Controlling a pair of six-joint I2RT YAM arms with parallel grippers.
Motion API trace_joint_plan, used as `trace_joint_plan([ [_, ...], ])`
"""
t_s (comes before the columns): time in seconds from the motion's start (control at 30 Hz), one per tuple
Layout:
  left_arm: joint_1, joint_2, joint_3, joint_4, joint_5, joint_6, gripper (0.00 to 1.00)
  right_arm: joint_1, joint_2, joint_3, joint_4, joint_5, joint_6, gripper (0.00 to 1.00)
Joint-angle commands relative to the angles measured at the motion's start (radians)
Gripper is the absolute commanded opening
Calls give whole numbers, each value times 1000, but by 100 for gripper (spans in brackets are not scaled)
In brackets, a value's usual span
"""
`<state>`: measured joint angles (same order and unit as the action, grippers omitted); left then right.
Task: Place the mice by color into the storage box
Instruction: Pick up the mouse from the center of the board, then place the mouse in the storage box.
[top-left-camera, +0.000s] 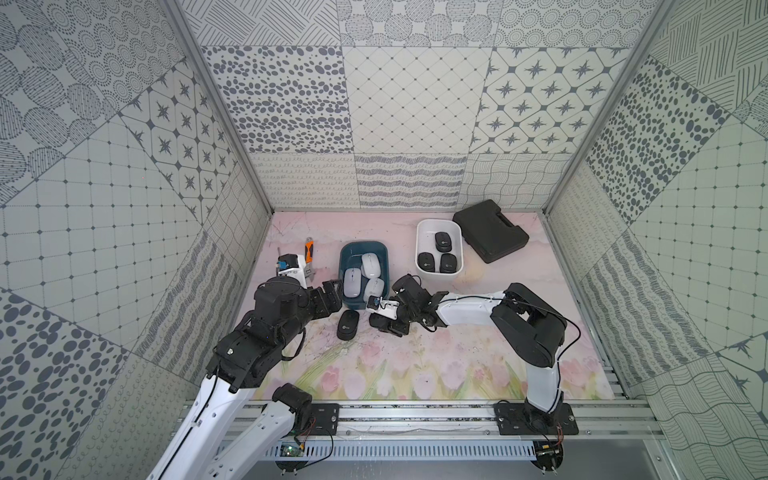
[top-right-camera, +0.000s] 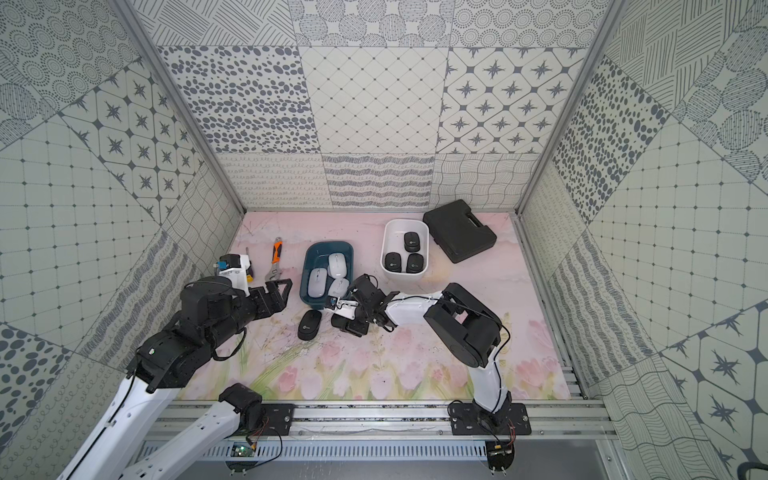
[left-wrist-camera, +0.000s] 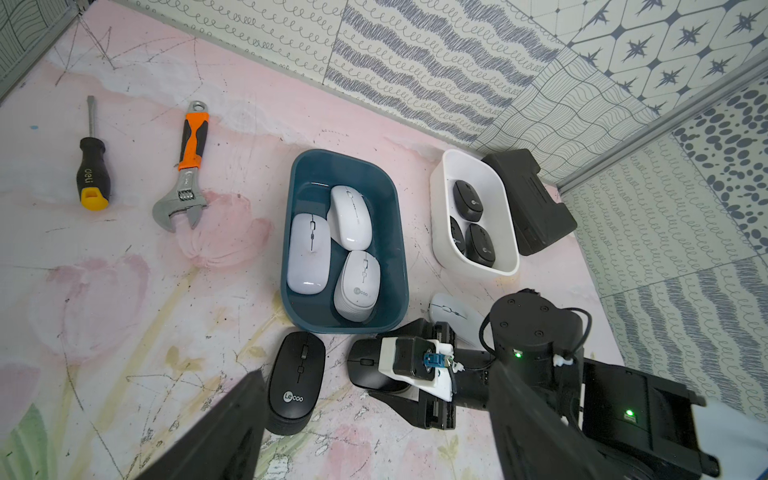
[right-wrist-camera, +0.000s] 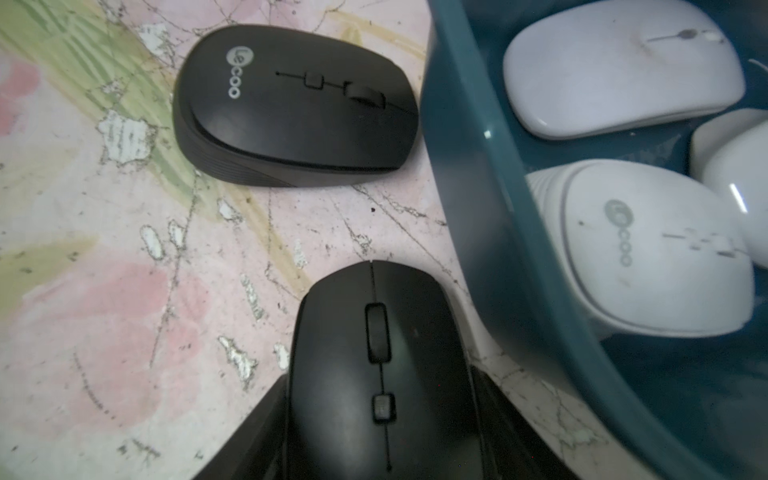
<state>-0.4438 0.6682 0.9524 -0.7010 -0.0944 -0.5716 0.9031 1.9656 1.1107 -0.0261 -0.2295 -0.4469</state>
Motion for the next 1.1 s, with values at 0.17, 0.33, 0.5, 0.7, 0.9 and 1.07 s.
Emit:
trace_joint_plan([
  [0.17,-1,-9,-6,-35,-31,15,87,26,-66,-76,39,177,138,56],
  [0.33,-1,-11,-8,-35,-33,10,87,46,-138,-122,36,283,236,56],
  [0.5,-1,-10,-14,-29,-36,7,87,57,-245,-181,23,357,345,56],
  [0.7,-1,-7,-15,-21,-36,7,87,58,-365,-177,-34,430,441,56],
  [0.9,-1,-7,-16,-22,-31,1,87,50,-406,-93,-116,552,511,59],
  [1.07,-1,-6,-10,-30,-35,5,87,4,-408,-16,-153,590,553,59],
])
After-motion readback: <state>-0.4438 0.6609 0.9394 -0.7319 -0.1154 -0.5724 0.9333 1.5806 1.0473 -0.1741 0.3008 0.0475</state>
